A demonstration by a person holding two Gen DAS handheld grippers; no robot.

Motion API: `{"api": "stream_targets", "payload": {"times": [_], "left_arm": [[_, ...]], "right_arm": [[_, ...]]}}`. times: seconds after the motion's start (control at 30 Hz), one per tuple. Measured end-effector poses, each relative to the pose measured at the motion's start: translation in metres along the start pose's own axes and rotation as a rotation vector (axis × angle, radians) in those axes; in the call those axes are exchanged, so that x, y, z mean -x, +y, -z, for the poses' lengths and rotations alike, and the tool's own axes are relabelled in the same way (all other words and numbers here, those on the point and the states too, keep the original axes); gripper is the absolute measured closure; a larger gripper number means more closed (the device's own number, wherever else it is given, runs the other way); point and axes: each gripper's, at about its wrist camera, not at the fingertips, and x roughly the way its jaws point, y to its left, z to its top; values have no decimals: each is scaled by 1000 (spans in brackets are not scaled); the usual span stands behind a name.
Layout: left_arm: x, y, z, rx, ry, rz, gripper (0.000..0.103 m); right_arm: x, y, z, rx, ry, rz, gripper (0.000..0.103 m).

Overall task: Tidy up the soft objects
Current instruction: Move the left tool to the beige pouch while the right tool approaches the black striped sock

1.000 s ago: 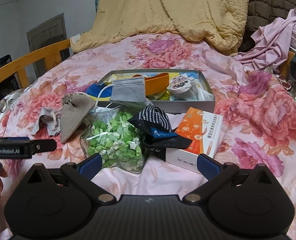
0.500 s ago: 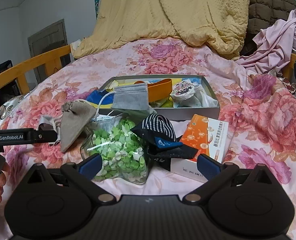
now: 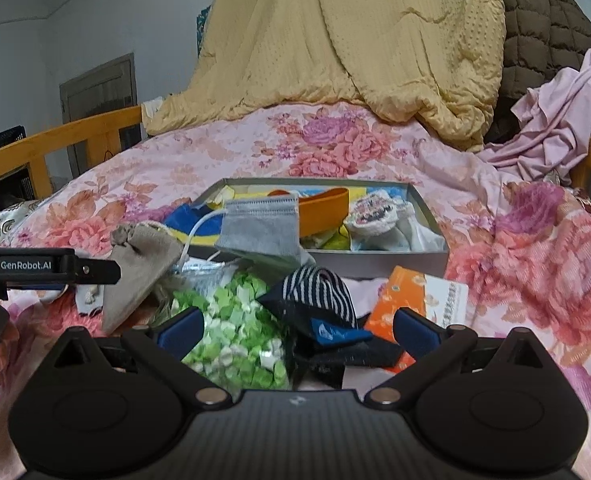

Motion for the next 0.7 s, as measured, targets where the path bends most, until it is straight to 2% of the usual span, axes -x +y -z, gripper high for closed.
{"api": "stream_targets", "payload": {"times": [0.4,0.7], "left_arm": [[-19,-15,-8,-13,-26,45,1],[-36,-27,-8,-9,-9,78,1]], "right_arm": [[-23,-4,1,1,-17,-2,0],[-30,-7,1,-7,-10,-21,0]]}}
